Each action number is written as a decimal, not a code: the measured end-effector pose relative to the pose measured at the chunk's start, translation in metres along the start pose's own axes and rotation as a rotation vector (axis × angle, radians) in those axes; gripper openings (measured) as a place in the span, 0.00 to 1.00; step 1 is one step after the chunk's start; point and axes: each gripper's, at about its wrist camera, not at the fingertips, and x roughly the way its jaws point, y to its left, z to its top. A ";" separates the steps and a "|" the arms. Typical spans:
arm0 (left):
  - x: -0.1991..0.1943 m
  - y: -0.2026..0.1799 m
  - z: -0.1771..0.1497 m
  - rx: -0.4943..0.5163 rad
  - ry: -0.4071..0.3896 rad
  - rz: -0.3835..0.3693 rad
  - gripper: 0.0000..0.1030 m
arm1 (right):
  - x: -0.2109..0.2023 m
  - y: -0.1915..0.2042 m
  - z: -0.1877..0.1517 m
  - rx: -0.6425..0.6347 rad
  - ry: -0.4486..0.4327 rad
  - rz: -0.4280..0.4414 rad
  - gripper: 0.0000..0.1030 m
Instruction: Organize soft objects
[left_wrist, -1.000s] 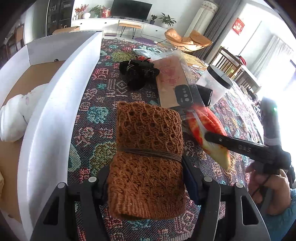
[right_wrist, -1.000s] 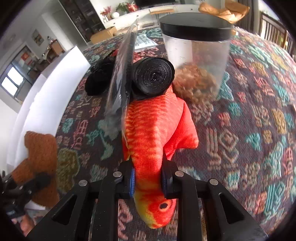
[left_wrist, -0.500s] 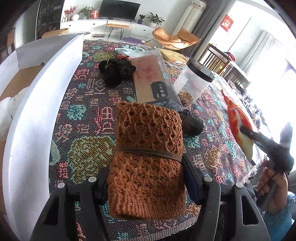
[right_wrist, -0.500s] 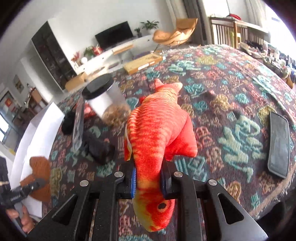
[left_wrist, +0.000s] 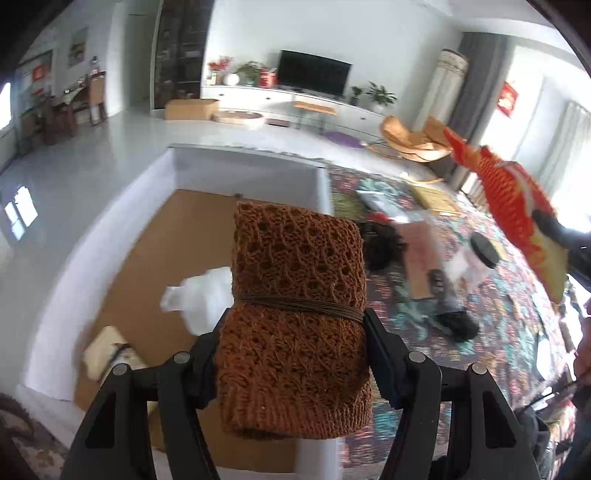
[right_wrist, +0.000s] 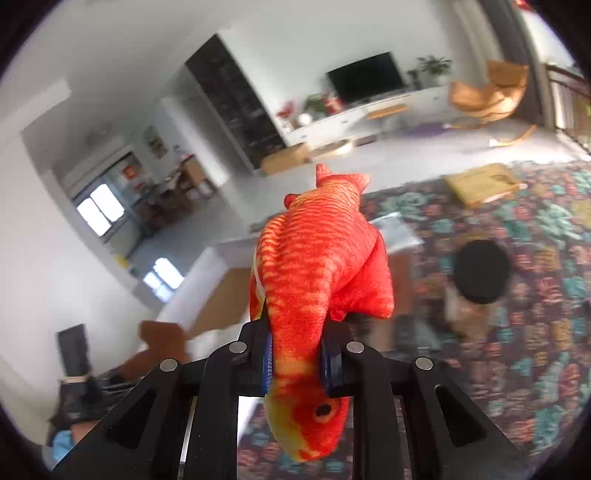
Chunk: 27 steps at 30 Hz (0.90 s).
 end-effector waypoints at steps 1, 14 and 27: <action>-0.001 0.018 -0.002 -0.021 0.002 0.054 0.66 | 0.017 0.024 -0.001 -0.005 0.026 0.066 0.20; -0.015 0.074 -0.032 -0.205 -0.106 0.126 0.99 | 0.098 0.012 -0.070 -0.032 0.160 -0.070 0.67; 0.101 -0.176 -0.078 0.264 0.089 -0.234 0.99 | -0.017 -0.230 -0.131 0.272 -0.010 -0.923 0.67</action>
